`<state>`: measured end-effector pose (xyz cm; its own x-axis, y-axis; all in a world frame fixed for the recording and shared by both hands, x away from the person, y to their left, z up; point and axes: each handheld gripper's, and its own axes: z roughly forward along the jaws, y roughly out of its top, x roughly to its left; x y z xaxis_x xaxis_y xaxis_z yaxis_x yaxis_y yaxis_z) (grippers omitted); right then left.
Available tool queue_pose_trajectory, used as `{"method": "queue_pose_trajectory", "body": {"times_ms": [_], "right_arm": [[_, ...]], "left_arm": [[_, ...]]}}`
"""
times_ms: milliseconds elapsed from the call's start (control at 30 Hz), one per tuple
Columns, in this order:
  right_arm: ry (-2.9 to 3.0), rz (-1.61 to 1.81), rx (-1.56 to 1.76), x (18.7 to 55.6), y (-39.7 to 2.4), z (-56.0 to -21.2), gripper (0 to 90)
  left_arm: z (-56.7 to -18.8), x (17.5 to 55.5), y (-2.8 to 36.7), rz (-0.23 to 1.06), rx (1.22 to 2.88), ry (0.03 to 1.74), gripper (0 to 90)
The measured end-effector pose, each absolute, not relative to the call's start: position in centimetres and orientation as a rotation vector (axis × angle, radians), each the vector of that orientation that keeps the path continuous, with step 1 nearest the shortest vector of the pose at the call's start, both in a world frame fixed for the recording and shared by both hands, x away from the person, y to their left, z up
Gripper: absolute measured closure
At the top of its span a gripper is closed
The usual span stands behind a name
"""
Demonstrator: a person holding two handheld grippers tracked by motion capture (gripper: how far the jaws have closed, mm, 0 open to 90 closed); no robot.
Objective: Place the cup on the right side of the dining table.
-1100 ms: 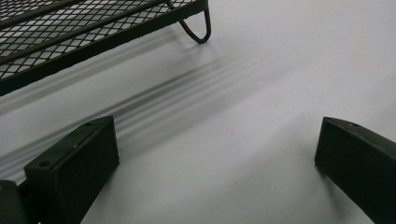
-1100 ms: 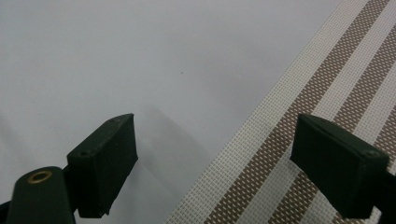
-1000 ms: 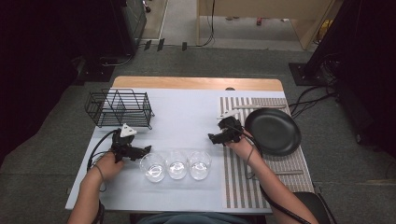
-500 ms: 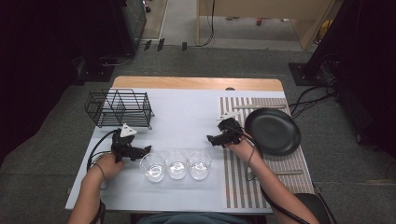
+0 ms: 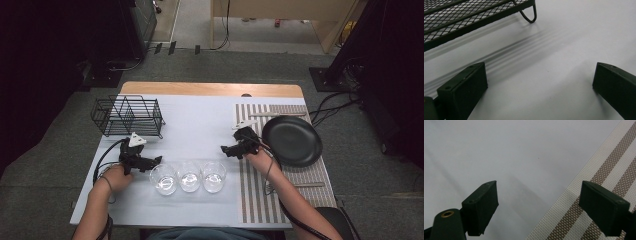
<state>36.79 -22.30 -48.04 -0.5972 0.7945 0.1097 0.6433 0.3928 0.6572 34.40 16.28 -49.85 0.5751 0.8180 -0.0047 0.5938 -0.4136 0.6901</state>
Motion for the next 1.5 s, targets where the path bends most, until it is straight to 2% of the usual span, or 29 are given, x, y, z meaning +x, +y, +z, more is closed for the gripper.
{"method": "queue_pose_trajectory", "body": {"times_ms": [1500], "right_arm": [[2.430, 1.069, 1.224, 34.5, -22.4, -46.3, 15.8]], "left_arm": [[-49.8, 34.5, 16.3, 0.438, 2.159, 1.115, 0.0]]}}
